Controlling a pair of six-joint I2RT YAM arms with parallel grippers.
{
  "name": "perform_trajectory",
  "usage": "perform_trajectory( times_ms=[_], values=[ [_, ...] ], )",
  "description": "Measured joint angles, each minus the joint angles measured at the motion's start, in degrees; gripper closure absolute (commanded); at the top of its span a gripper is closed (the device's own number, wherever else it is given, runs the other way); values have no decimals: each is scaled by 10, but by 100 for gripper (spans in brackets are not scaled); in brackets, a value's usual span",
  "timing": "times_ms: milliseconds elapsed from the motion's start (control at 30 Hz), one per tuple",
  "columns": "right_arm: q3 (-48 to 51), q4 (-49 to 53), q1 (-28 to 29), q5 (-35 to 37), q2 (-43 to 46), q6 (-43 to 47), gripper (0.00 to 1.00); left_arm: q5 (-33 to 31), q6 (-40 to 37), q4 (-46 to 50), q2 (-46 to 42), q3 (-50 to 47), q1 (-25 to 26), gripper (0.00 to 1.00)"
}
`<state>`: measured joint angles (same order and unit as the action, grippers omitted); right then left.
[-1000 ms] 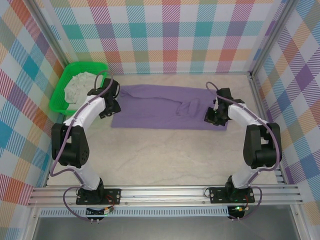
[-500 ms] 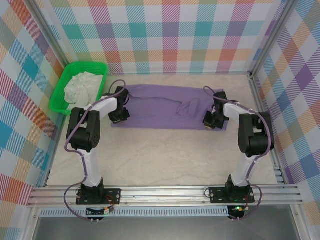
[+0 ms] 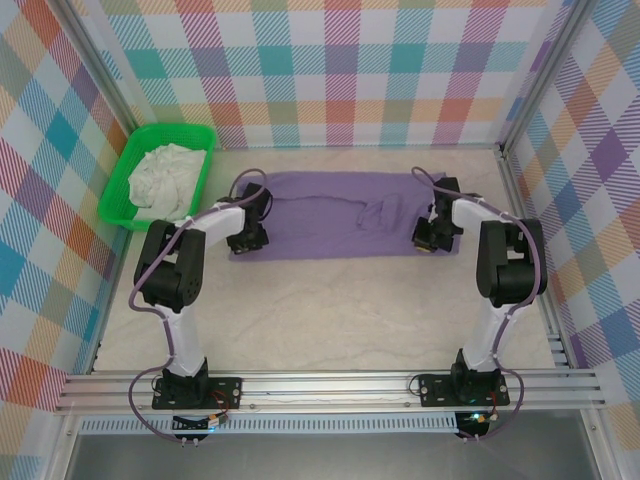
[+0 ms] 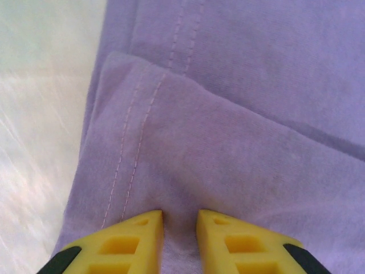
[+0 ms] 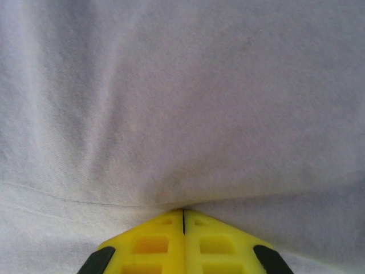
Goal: Fold and stack the t-shirts
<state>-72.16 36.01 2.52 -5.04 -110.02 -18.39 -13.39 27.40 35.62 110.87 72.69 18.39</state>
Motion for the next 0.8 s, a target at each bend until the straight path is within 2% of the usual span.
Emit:
perform_trajectory(
  times_ms=[267,567,700,800],
  values=[
    [-123,56,-26,10,-80,47,100,5,39,2,-61,-82,65,77],
    [-301,110,-44,12,-187,92,100,3,106,7,-88,-115,155,76],
    [-341,126,-49,5,-200,104,100,9,122,45,-97,-114,178,72],
    [-344,130,-52,-11,-192,106,100,0,123,109,-112,-97,183,69]
  ],
)
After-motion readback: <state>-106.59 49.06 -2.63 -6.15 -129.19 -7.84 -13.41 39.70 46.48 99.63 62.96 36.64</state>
